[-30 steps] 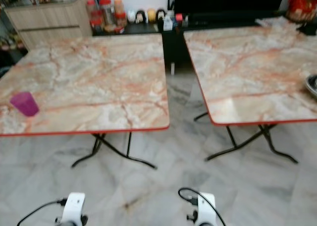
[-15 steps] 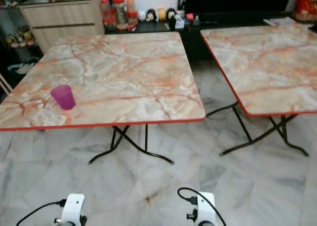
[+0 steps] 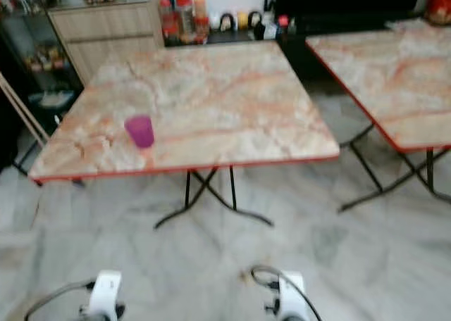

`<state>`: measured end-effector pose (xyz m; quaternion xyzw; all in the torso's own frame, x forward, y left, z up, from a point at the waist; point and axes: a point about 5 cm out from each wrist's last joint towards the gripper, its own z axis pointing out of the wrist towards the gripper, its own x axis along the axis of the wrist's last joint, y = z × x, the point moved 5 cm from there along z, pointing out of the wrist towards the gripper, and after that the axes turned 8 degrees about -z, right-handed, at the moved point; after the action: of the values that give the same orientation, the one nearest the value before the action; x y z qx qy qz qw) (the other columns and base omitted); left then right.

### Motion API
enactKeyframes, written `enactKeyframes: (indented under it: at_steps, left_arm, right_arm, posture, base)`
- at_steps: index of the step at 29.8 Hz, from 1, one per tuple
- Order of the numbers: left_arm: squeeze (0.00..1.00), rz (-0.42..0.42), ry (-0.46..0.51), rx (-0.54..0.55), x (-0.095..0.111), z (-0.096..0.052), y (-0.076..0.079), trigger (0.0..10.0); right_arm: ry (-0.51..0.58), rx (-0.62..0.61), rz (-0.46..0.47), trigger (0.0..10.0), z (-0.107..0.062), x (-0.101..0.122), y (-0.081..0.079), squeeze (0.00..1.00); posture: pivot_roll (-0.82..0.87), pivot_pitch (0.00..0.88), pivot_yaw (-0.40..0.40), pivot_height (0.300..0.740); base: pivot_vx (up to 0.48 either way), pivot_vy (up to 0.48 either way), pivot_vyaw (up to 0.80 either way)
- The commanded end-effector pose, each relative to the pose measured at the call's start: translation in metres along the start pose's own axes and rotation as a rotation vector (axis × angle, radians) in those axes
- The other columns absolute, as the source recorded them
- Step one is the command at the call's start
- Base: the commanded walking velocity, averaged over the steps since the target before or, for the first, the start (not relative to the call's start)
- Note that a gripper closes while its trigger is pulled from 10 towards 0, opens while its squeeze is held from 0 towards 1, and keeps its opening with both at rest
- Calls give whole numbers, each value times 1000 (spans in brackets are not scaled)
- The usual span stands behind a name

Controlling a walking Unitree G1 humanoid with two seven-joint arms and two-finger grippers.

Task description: Setting the table

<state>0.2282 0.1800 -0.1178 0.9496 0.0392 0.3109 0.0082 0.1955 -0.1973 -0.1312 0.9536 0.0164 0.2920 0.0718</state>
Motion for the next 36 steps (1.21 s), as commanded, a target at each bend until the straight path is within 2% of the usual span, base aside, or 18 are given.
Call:
enactKeyframes:
  at_steps: [1, 10, 19, 36]
  left_arm:
    - [0, 6, -9, 35, -3, -2, -13, 10000]
    - [0, -29, 36, 49, 5, -2, -15, 10000]
    - [0, -22, 46, 53, 7, -2, -16, 10000]
    - [0, -23, 45, 57, 7, -2, -16, 10000]
  right_arm:
    - [26, 16, 13, 10000, 1, 9, -8, 0]
    - [33, 20, 23, 10000, 1, 10, -11, 0]
    - [61, 18, 42, 10000, 1, 17, -11, 0]
    - [83, 34, 34, 10000, 1, 21, -14, 0]
  posture:
    - [-69, 0, 46, 740]
    - [-63, 0, 48, 740]
    - [-67, 0, 52, 740]
    - [-64, 0, 48, 740]
  base:
    - [0, 0, 0]
    - [0, 0, 0]
    - [0, 0, 0]
    - [299, 0, -30]
